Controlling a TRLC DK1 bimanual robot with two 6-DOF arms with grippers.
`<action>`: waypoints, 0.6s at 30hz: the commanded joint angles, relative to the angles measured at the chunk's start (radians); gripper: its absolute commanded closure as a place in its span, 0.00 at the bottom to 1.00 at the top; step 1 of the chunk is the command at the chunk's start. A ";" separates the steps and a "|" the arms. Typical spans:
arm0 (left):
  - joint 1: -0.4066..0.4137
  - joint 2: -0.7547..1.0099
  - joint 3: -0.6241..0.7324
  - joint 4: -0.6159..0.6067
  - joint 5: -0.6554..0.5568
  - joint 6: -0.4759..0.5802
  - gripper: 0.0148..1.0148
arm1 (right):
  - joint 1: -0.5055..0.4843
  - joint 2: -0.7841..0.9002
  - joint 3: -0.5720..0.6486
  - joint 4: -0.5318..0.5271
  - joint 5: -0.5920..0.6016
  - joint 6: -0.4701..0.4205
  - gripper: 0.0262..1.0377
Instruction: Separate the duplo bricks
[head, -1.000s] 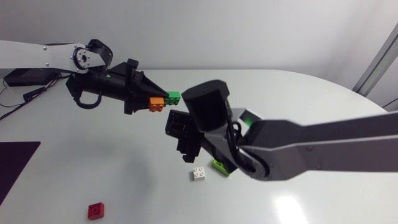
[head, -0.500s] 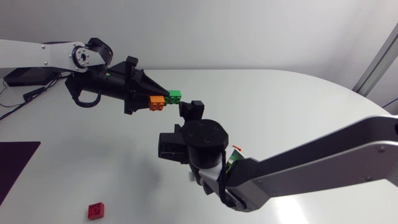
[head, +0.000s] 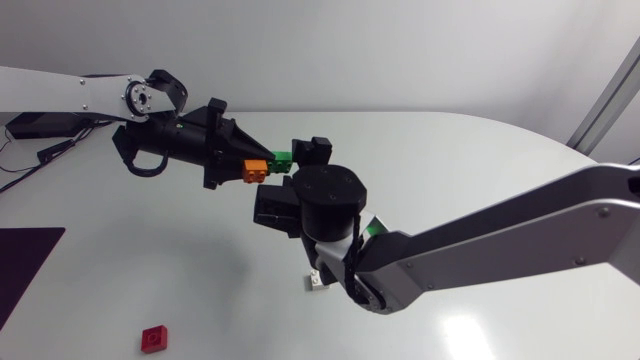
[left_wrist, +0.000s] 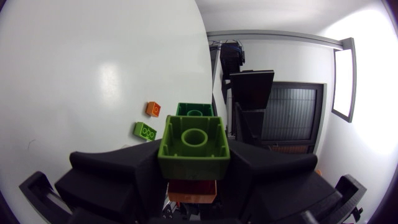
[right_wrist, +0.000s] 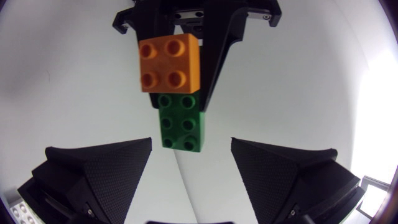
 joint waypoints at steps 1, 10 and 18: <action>0.011 0.050 -0.005 0.001 0.018 0.008 0.76 | -0.011 0.037 0.029 0.027 0.009 -0.030 0.12; 0.013 0.093 0.030 0.015 0.046 -0.032 0.76 | -0.027 0.080 0.084 0.027 0.008 -0.034 0.12; 0.027 0.119 0.053 0.020 0.057 -0.036 0.76 | -0.031 0.103 0.113 0.027 -0.003 -0.044 0.37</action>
